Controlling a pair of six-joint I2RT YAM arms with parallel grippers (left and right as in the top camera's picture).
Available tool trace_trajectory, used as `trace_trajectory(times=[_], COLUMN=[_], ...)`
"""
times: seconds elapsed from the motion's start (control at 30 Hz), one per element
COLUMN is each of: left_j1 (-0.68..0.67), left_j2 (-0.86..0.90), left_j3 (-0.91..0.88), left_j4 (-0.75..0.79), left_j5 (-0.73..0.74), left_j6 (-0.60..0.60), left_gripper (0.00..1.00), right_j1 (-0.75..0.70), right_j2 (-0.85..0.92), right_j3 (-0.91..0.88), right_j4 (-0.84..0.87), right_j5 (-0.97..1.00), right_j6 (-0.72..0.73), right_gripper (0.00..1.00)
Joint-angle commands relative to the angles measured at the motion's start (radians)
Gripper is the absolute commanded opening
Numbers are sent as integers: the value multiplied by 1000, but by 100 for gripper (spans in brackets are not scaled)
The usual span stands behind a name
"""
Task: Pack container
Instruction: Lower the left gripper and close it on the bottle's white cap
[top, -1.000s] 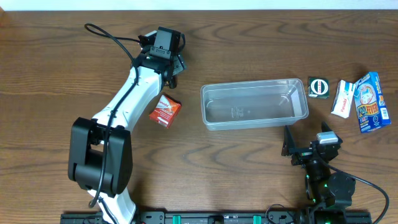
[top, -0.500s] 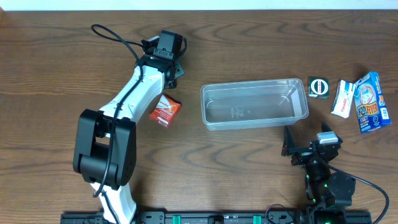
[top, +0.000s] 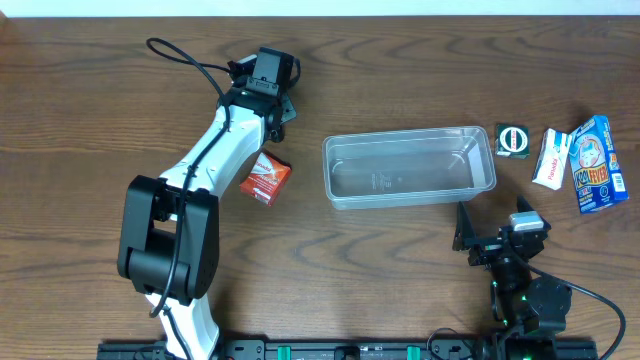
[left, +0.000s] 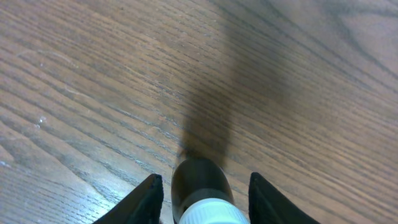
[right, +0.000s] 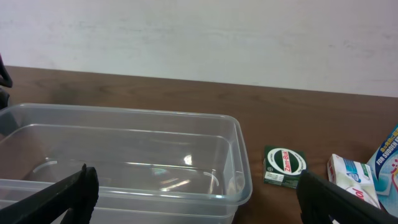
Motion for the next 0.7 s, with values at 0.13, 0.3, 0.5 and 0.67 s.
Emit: trace_trajectory(times=[0.13, 0.3, 0.5, 0.67], left_j1=[3, 3, 3, 3], left_j2=[-34, -64, -72, -72], left_j3=[14, 14, 14, 14], left_j4=[10, 10, 8, -2], left_j5=[-28, -28, -28, -28], left_j6=[82, 91, 95, 94], left_gripper=[37, 37, 33, 31], right_j1=[-14, -14, -14, -14], right_j2=[-2, -2, -2, -2], right_j3=[-2, -2, -2, -2], right_j4=[-4, -4, -4, -4], right_j5=[-5, -4, -4, -5], right_j6=[0, 0, 0, 0], right_gripper=[99, 99, 99, 99])
